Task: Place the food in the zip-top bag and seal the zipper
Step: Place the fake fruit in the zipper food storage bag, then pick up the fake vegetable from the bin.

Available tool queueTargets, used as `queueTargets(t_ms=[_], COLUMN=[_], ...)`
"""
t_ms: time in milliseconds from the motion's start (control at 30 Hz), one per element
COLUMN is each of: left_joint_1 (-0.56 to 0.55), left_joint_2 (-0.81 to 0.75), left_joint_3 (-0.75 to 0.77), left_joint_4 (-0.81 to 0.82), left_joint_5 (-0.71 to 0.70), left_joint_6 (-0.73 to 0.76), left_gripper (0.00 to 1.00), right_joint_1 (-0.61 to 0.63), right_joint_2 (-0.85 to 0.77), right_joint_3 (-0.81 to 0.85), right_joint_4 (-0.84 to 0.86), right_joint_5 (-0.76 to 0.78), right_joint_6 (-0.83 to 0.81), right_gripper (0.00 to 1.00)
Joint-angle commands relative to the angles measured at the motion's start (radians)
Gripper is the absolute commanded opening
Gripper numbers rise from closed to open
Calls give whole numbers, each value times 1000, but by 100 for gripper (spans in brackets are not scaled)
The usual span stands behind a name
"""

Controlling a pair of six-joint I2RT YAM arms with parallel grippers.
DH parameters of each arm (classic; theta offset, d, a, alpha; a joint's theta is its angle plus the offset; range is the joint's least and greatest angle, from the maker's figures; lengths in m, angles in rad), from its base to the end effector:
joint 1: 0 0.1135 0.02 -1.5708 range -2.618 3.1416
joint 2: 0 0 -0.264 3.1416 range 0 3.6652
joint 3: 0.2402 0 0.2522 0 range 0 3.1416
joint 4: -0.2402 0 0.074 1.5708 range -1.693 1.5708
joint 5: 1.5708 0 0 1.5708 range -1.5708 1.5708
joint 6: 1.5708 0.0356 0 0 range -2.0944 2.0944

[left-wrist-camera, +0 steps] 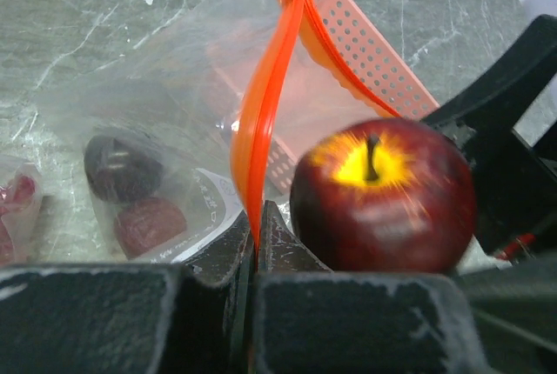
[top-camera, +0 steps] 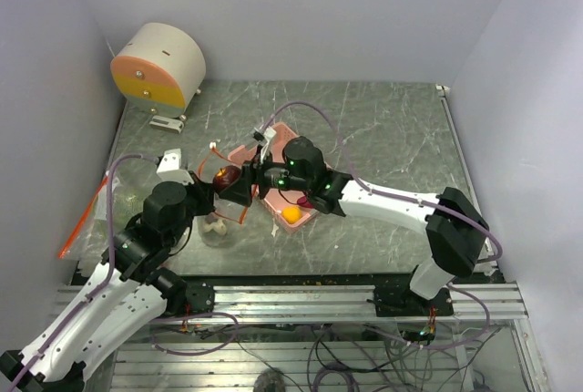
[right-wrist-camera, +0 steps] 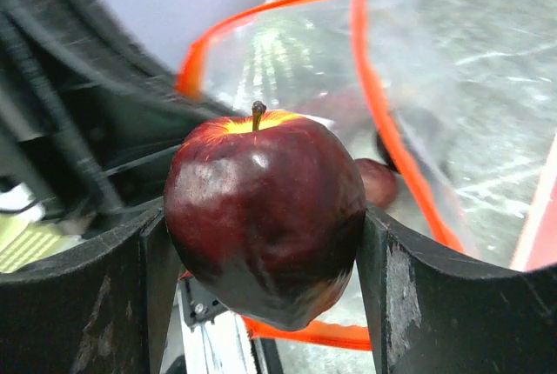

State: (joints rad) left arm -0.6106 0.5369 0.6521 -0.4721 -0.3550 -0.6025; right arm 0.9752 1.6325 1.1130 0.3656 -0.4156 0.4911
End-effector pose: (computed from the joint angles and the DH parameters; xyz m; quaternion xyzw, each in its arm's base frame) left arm 0.1138 -0.0645 0.2988 -0.0974 0.8089 -0.2009 0.5439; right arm 0.2035 0.3260 0.2911 -0.3084 0.6892 0.5425 0.3682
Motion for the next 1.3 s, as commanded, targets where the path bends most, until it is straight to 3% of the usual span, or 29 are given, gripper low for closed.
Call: queueTargets(t_ms=[0,167,333,600,800,900,1000,1267], left_joint_1=[0,0,0,0,0,0,0,0], left_joint_2=[-22,-33,-25,-17,-24,-28,-33,-33], left_joint_3=[50,55,46,33,33,38,43,22], left_joint_4=[-11,-22,-11,0,2,-2,-5,22], left_joint_5=[-3,-8,-5,-11,-9,-3,9,51], left_joint_6=[0,4,1,0,4,7,7,5], left_gripper=[7,7,7,7,7,7,7,7], right_joint_1=[-1,14,23,38,34,16,-26,-161], right_joint_2=[22,69,46,-140,-270,-227,-148,8], right_joint_3=[65,142,150,75,8,51,103,94], right_joint_4=[-113,-254,-261,-262,-432,-646,-814,-905], right_joint_5=[251,394,366,428,690,793,803,712], right_joint_6=[5,-43,-71,-105,-93,-56,-6,48], right_gripper=[61,79,100,100,100,100,100,100])
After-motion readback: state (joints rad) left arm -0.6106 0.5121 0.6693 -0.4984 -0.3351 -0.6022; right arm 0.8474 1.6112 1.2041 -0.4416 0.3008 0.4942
